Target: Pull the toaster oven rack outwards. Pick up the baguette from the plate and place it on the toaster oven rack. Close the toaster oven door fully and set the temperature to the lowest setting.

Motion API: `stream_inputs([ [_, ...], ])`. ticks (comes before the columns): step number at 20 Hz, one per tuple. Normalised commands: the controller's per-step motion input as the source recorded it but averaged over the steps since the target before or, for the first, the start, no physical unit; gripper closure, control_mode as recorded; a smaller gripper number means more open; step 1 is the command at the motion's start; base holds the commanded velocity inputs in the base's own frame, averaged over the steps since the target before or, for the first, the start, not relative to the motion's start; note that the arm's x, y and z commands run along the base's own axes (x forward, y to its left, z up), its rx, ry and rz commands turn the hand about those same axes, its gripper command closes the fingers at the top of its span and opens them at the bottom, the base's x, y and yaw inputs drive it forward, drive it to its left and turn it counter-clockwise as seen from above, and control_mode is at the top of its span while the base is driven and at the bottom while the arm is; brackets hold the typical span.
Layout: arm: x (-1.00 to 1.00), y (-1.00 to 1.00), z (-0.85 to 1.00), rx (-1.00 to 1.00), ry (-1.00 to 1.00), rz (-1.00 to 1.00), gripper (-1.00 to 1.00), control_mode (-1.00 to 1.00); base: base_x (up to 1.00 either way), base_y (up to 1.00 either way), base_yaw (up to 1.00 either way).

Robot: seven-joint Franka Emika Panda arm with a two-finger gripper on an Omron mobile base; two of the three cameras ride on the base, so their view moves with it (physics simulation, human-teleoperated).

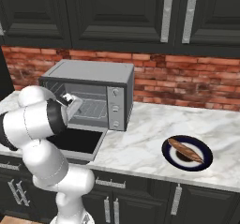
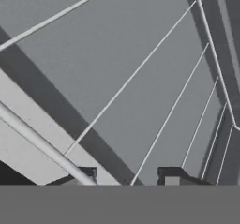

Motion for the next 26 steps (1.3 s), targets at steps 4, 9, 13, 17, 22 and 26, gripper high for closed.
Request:
stream_inputs([
  [4, -1.00, 0.00, -0.01, 0.13, 0.20, 0.00, 1.00, -1.00, 0.00, 0.00, 0.00],
  [9, -1.00, 0.00, 0.00, 0.17, 0.26, 0.00, 1.00, -1.00, 0.00, 0.00, 0.00],
  [13, -0.88, 0.00, -0.01, 0.09, 0.19, 0.00, -1.00, -1.00, 0.00, 0.00, 0.00],
  [17, -0.37, 0.00, 0.54, 0.00, -0.05, 0.00, -1.00, -1.00, 0.00, 0.00, 0.00],
  [22, -0.46, -0.22, 1.00, 0.01, -0.18, 0.00, -1.00, -1.00, 0.00, 0.00, 0.00],
  [26, -0.55, -0.84, 0.77, 0.12, -0.02, -0.11, -1.00, -1.00, 0.00, 0.00, 0.00],
])
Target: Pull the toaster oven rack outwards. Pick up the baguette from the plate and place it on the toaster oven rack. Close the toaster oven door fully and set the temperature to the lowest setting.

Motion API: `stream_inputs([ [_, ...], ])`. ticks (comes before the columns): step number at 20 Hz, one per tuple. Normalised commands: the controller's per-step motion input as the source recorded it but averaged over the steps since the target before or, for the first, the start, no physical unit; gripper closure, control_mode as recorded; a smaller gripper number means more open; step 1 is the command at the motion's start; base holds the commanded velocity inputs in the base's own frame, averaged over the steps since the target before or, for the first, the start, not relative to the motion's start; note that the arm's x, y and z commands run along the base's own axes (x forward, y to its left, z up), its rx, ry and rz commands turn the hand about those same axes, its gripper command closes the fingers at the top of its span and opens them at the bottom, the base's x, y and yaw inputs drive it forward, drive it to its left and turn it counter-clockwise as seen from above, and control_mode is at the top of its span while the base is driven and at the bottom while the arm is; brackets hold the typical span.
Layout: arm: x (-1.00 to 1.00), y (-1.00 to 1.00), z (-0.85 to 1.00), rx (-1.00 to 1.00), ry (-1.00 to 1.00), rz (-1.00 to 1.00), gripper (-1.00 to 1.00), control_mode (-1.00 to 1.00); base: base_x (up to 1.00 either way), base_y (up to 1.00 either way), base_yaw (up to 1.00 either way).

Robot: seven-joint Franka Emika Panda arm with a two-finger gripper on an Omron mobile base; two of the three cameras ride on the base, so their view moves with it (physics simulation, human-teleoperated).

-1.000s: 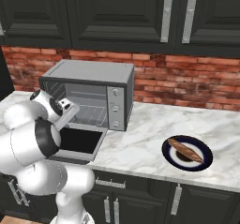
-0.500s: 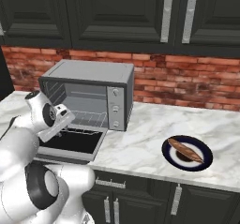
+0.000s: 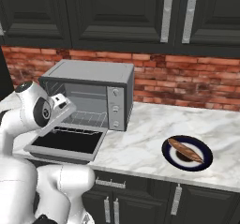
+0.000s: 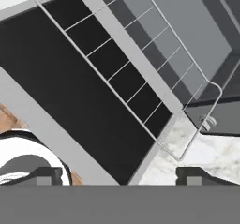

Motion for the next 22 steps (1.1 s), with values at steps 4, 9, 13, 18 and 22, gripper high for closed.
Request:
stream_inputs([
  [4, -0.21, -1.00, 0.34, 0.16, 0.00, -0.19, -1.00, -1.00, 0.00, 0.00, 0.00],
  [9, 0.07, -1.00, 0.10, 0.12, 0.00, -0.21, -1.00, -1.00, 0.00, 0.00, 0.00],
  [13, 0.40, -1.00, 0.00, 0.00, 0.00, -0.25, -1.00, -1.00, 0.00, 0.00, 0.00],
  [18, 0.37, -1.00, 0.00, 0.00, 0.03, -0.18, -1.00, -1.00, 0.00, 0.00, 0.00],
  [22, 0.27, -1.00, 0.00, 0.03, 0.09, -0.06, -1.00, -1.00, 0.00, 0.00, 0.00],
])
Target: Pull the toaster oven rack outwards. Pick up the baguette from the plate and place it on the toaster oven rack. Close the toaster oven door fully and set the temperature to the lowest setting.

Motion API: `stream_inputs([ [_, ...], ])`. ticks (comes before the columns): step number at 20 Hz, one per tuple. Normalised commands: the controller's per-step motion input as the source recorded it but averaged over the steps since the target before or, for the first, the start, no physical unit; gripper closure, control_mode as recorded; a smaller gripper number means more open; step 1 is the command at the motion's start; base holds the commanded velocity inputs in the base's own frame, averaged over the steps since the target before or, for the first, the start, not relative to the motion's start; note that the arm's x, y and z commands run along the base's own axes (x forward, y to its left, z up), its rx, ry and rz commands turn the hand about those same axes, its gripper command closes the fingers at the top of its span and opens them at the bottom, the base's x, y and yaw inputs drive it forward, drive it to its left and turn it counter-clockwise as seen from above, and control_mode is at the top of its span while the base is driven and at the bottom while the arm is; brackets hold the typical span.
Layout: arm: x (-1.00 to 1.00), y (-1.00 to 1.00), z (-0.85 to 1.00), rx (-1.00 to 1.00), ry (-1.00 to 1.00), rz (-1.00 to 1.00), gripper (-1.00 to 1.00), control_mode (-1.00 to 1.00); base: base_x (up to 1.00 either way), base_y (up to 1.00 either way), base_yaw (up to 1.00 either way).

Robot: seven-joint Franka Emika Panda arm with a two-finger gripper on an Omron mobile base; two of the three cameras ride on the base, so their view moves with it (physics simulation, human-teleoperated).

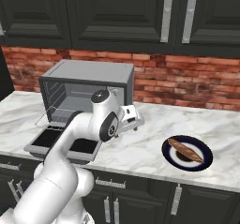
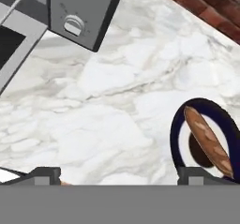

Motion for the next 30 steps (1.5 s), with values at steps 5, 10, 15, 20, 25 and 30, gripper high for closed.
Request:
stream_inputs([
  [5, 0.16, -1.00, 0.00, 0.06, 0.12, 0.00, -1.00, -1.00, 0.00, 0.00, 0.00],
  [10, 0.16, -1.00, 0.00, 0.03, 0.06, 0.00, -1.00, -1.00, 0.00, 0.00, 0.00],
  [15, 0.22, -1.00, -0.12, 0.02, 0.01, 0.14, -1.00, -1.00, 0.00, 0.00, 0.00],
  [20, 0.41, -0.93, -0.35, 0.00, 0.03, 0.27, -1.00, -1.00, 0.00, 0.00, 0.00],
  [25, 0.52, -0.51, -0.47, 0.00, 0.13, 0.27, -1.00, -1.00, 0.00, 0.00, 0.00],
  [30, 0.47, -0.31, -0.26, 0.01, 0.22, 0.17, -1.00, -1.00, 0.00, 0.00, 0.00],
])
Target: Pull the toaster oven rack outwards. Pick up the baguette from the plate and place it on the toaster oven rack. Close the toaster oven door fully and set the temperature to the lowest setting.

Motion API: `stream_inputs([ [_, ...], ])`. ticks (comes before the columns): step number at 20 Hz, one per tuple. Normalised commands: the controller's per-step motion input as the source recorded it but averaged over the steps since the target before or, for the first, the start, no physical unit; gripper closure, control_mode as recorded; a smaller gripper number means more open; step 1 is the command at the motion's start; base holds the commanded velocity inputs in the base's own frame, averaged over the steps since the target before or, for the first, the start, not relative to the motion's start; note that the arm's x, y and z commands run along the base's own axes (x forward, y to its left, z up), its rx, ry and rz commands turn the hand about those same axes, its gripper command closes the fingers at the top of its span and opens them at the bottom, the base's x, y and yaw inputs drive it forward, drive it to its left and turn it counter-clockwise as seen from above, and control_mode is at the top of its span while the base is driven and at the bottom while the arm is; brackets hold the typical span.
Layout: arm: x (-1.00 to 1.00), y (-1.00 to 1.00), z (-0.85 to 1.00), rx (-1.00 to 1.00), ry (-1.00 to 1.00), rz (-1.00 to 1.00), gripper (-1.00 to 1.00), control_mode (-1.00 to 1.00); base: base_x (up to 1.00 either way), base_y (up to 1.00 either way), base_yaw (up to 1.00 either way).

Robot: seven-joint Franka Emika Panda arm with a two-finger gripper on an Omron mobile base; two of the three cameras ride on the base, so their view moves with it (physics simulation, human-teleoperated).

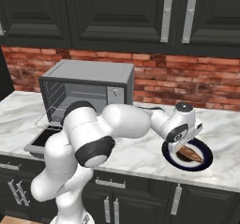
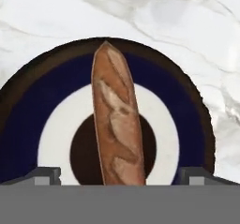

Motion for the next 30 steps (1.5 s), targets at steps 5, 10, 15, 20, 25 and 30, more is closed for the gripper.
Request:
stream_inputs([
  [5, 0.10, -0.29, -0.19, 0.12, 0.25, 0.12, -1.00, -1.00, 0.00, 0.00, 0.00],
  [10, 0.00, -0.34, -0.08, 0.21, 0.20, 0.08, -1.00, -1.00, 0.00, 0.00, 0.00],
  [15, -0.14, -0.12, -0.02, 0.19, 0.05, 0.10, -1.00, -1.00, 0.00, 0.00, 0.00],
  [20, -0.01, 0.00, -0.10, 0.09, 0.00, 0.10, -1.00, -1.00, 0.00, 0.00, 0.00],
  [25, -0.33, 0.00, -0.32, 0.03, -0.01, 0.09, -1.00, -1.00, 0.00, 0.00, 0.00],
  [30, -0.39, 0.09, -0.41, 0.01, -0.04, 0.06, -1.00, -1.00, 0.00, 0.00, 0.00],
])
